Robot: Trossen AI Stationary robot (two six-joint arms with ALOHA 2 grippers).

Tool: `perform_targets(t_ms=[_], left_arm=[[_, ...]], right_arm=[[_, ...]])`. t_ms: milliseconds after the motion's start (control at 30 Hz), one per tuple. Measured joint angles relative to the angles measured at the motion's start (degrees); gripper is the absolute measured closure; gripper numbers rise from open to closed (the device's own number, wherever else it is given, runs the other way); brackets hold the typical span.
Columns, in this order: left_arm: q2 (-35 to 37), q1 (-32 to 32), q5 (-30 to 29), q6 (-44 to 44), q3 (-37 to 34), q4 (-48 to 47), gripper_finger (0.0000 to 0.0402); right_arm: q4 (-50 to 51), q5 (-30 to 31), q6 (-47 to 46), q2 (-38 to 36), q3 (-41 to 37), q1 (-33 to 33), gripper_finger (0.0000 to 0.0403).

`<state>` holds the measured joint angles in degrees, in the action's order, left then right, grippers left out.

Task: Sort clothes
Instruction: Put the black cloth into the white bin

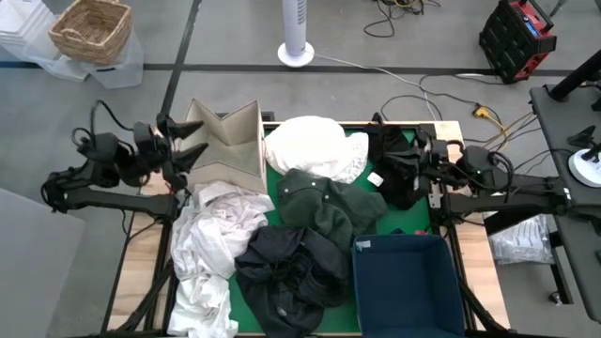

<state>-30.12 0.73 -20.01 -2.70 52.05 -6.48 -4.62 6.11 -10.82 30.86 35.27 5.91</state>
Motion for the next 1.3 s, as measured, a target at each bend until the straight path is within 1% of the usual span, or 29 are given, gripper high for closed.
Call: perform_targets(t_ms=[167, 233, 333, 433, 633, 767, 833, 933, 1100, 1133, 1233, 1300], left_arm=[[-4.98, 0.00, 0.19, -0.60, 8.78, -2.84, 0.0115], [-6.41, 0.00, 0.21, -0.95, 11.78, -6.87, 0.0115], [-8.53, -0.02, -0.21, -4.02, 15.75, -13.89, 0.0115], [-10.56, 0.00, -0.28, -6.44, 18.29, -20.24, 0.0115], [-13.76, -0.02, -1.12, -7.52, 19.50, -28.99, 0.0115], [-15.07, -0.04, -9.01, -14.56, 19.50, -32.76, 0.0124], [-15.22, 0.02, -11.50, -16.77, 19.50, -34.44, 0.0130], [-15.11, 0.00, -11.96, -16.35, 19.50, -35.24, 0.0138], [-14.60, -0.02, -11.69, -14.06, 19.50, -35.84, 0.0143], [-14.53, -0.02, -11.66, -13.64, 19.49, -36.33, 0.0143], [-14.41, -0.02, -11.62, -13.08, 19.48, -38.26, 0.0143], [-14.41, -0.02, -11.62, -13.23, 19.48, -39.36, 0.0143]], right_arm=[[3.41, -0.01, -12.36, 5.54, 5.99, 0.02, 0.0390], [5.56, 0.00, -12.45, 7.24, 8.34, 0.02, 0.0390], [7.89, -0.23, -9.87, 9.20, 10.94, -0.02, 0.0390], [7.66, -0.47, -9.76, 10.81, 12.63, -0.02, 0.0390], [7.34, -0.38, -9.58, 13.73, 15.38, 0.00, 0.0390], [7.36, 0.25, -9.56, 16.40, 17.74, 0.00, 0.0390], [7.34, -0.02, -9.89, 17.74, 18.85, 0.00, 0.0390], [7.30, -0.15, -10.67, 19.65, 20.11, 0.00, 0.0390], [7.59, 1.12, -9.47, 23.48, 22.79, 0.40, 0.0390], [7.69, 0.16, -8.64, 24.40, 23.70, 0.43, 0.0390], [9.06, -5.25, -5.22, 27.44, 27.21, -0.16, 0.0390], [12.01, -6.54, -4.60, 29.95, 30.78, -1.30, 0.0390]])
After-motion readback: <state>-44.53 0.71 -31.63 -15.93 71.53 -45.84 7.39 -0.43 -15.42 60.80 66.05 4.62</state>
